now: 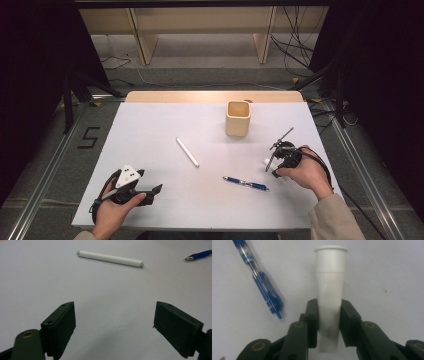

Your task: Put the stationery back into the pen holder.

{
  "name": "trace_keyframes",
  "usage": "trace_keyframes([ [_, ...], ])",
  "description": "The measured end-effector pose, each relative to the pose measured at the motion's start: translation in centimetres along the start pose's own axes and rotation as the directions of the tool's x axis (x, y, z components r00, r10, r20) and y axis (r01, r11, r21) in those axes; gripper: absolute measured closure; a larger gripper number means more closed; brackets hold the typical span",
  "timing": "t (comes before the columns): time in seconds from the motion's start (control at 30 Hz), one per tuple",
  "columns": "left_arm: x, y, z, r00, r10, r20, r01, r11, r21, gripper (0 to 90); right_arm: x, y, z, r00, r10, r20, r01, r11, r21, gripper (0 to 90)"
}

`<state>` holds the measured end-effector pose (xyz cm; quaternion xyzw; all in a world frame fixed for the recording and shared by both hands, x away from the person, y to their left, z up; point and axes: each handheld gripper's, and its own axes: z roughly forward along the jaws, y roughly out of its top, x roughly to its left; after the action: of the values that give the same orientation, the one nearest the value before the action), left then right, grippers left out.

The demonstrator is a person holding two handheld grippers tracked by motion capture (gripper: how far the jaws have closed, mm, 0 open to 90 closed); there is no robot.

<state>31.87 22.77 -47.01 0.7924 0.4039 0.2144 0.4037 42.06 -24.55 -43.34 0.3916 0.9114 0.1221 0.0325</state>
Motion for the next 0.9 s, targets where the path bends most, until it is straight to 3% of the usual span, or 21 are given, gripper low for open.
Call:
trace_keyframes([
  [0.2, 0.1, 0.0, 0.0, 1.0, -0.006, -0.003, 0.006, 1.0, 0.0, 18.1, -0.4, -0.2, -0.8, 0.9981, 0.062, -0.004, -0.062, 0.988, -0.14, 71.2],
  [0.23, 0.1, 0.0, 0.0, 1.0, -0.006, -0.003, 0.006, 1.0, 0.0, 18.1, -0.4, -0.2, -0.8, 0.9981, 0.062, -0.004, -0.062, 0.988, -0.14, 71.2],
  [0.27, 0.0, 0.0, 0.0, 1.0, -0.008, -0.004, 0.008, 1.0, -0.003, 18.1, -0.4, -0.2, -1.1, 0.9972, 0.075, -0.003, -0.075, 0.98, -0.182, 71.2],
  [0.37, 0.1, 0.0, 0.0, 1.0, -0.005, -0.006, 0.005, 1.0, -0.003, 18.1, -0.5, -0.2, -1.4, 0.9963, 0.086, 0.0, -0.083, 0.967, -0.24, 71.2],
  [0.47, 0.1, 0.0, 0.0, 1.0, -0.005, -0.008, 0.005, 1.0, -0.005, 18.1, -0.5, -0.2, -1.7, 0.9948, 0.102, -0.002, -0.098, 0.945, -0.313, 71.2],
  [0.53, 0.1, 0.0, -0.1, 0.9999, -0.006, -0.01, 0.006, 1.0, -0.005, 18.1, -0.6, -0.2, -1.9, 0.9938, 0.111, -0.009, -0.106, 0.924, -0.367, 71.2],
  [0.57, 0.1, 0.0, -0.1, 0.9999, -0.006, -0.01, 0.006, 1.0, -0.005, 18.1, -0.6, -0.2, -1.9, 0.9938, 0.111, -0.009, -0.106, 0.924, -0.367, 71.2],
  [0.6, 0.1, -0.1, -0.1, 0.9999, -0.009, -0.011, 0.009, 0.9999, -0.006, 18.1, -0.6, -0.2, -2.1, 0.9927, 0.12, -0.007, -0.112, 0.904, -0.412, 71.2],
  [0.73, 0.1, -0.1, 0.0, 0.9999, -0.009, -0.01, 0.009, 0.9999, -0.006, 18.1, -0.6, -0.3, -2.4, 0.9911, 0.129, -0.033, -0.129, 0.866, -0.483, 71.1],
  [0.8, 0.1, -0.1, 0.0, 0.9999, -0.009, -0.009, 0.009, 0.9999, -0.006, 18.1, -0.5, -0.4, -2.3, 0.9898, 0.135, -0.045, -0.139, 0.841, -0.523, 71.1],
  [0.9, 0.1, -0.1, -0.1, 0.9999, -0.008, -0.01, 0.008, 0.9999, -0.008, 18.1, -0.4, -0.4, -2.1, 0.9897, 0.134, -0.05, -0.139, 0.821, -0.554, 71.1],
])
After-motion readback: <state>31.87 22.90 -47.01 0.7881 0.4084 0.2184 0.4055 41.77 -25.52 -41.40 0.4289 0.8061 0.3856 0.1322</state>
